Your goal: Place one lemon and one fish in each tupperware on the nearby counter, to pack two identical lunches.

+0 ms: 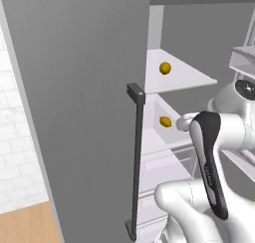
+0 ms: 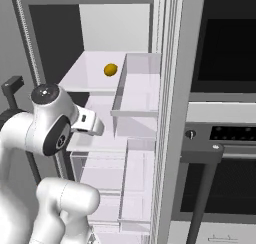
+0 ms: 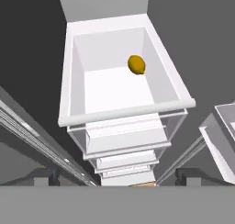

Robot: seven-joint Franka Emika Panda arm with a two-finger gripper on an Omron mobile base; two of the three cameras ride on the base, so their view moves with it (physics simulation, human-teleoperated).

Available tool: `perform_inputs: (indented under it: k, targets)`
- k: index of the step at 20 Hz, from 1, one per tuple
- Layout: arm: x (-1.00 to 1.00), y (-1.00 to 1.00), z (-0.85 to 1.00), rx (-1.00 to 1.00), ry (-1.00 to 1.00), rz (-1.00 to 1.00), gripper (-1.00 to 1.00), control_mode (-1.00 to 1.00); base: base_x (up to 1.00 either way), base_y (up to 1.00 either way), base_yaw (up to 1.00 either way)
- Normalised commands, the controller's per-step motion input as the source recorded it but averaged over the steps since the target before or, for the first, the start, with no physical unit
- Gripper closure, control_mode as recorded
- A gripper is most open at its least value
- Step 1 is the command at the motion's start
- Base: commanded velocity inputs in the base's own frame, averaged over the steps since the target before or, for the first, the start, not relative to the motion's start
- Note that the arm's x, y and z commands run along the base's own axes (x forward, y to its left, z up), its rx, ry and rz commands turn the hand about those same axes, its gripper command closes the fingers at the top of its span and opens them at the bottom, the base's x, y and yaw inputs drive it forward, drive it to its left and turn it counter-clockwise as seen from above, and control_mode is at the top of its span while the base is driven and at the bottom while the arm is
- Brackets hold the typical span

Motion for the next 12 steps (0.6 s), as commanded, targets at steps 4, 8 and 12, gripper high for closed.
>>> perform_inputs:
  k: [4,8,12]
  targets:
    - [0.82,-0.13,-0.64,0.0,0.0,0.04,-1.0,-1.0,0.0,0.0,0.0]
    - [0.8,-0.19,-0.58,0.0,0.0,0.07,-1.0,-1.0,0.0,0.0,0.0]
    - [0.84,-0.11,-0.53,-0.01,0.03,0.05,-1.0,-1.0,0.0,0.0,0.0]
